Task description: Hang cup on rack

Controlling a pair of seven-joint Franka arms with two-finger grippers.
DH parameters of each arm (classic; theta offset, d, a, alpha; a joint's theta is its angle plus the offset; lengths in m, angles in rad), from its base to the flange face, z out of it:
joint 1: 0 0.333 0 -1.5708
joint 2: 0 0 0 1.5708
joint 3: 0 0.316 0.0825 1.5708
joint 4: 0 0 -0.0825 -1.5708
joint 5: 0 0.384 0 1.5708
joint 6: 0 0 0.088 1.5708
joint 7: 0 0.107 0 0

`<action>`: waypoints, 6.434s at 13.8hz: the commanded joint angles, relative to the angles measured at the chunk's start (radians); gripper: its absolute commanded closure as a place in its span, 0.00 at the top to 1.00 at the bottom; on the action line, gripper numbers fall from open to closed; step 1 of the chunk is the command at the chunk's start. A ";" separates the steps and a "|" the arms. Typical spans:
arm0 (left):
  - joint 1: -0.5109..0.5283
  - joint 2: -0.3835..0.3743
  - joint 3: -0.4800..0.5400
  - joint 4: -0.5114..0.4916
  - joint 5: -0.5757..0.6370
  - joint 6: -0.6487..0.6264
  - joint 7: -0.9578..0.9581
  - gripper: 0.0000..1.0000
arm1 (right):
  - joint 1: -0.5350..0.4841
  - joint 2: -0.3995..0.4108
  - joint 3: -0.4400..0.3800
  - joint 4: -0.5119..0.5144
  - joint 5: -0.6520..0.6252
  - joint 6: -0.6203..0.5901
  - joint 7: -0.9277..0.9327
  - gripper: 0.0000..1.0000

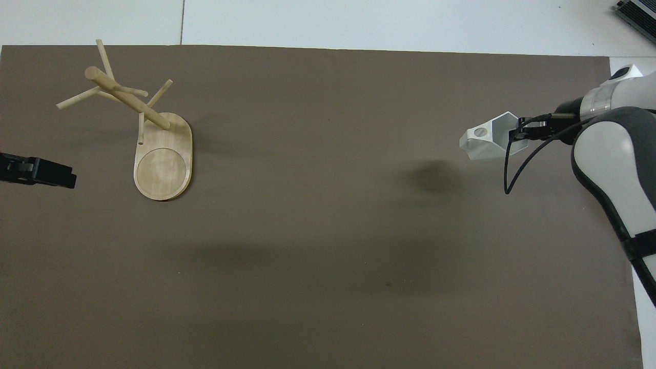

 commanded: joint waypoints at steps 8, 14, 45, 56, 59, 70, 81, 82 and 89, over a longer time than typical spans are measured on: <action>0.029 -0.022 0.014 -0.014 0.016 0.010 0.007 1.00 | -0.006 -0.028 0.184 0.081 0.378 -0.100 0.000 0.00; 0.033 -0.024 0.004 -0.024 -0.109 0.065 0.287 1.00 | -0.006 -0.027 0.301 0.080 0.550 -0.085 -0.007 0.00; -0.208 -0.134 -0.025 -0.238 -0.653 0.260 1.148 1.00 | -0.006 -0.021 0.609 0.060 0.644 0.132 0.214 0.00; -0.228 -0.149 -0.027 -0.273 -0.654 0.320 1.098 0.00 | -0.006 -0.021 0.609 0.060 0.644 0.136 0.214 0.00; -0.228 -0.148 -0.027 -0.271 -0.654 0.326 1.093 0.00 | -0.006 -0.021 0.609 0.061 0.644 0.139 0.214 0.00; -0.222 -0.148 -0.024 -0.275 -0.653 0.338 1.056 0.00 | -0.006 -0.021 0.611 0.063 0.632 0.144 0.214 0.75; -0.214 -0.149 -0.024 -0.325 -0.484 0.507 0.733 0.00 | -0.007 -0.041 0.546 0.068 0.338 0.253 0.230 1.00; -0.214 -0.145 -0.024 -0.325 -0.449 0.527 0.672 0.00 | -0.007 -0.044 0.522 0.069 0.241 0.253 0.228 1.00; -0.228 -0.039 -0.024 -0.344 -0.343 0.637 0.209 0.00 | -0.018 -0.071 0.356 0.045 0.023 0.233 0.144 1.00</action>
